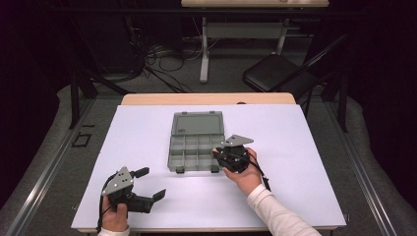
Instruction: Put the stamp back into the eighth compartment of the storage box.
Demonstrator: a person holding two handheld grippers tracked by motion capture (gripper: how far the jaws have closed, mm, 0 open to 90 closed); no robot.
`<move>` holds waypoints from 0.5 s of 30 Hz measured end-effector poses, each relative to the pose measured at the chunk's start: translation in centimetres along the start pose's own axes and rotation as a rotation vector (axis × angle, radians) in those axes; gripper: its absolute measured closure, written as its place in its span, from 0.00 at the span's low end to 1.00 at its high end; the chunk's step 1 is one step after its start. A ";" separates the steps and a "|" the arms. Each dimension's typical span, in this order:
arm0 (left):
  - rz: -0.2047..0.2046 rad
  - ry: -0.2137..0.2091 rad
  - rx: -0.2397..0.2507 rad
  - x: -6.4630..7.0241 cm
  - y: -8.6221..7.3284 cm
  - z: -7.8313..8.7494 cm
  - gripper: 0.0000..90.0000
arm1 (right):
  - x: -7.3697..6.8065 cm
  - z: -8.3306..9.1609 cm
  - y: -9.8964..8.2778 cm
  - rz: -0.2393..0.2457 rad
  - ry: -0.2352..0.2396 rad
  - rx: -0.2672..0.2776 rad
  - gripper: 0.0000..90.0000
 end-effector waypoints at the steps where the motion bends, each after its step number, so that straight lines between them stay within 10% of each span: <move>1: 0.000 0.000 0.000 0.0 0.0 0.0 0.04 | 0.1 0.0 0.1 0.000 -0.001 0.000 0.84; 15: 0.002 -0.002 0.001 0.0 0.0 0.0 0.04 | 0.8 -0.5 -0.1 -0.016 0.010 -0.069 0.85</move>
Point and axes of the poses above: each handheld gripper's, and its own axes: z roughly backward along the jaws, y roughly out of its top, x roughly to its right, the point moved 8 cm from there along -z, roughly forward along the jaws, and after that the axes turned 13 degrees about -x, right-handed, at the moved point
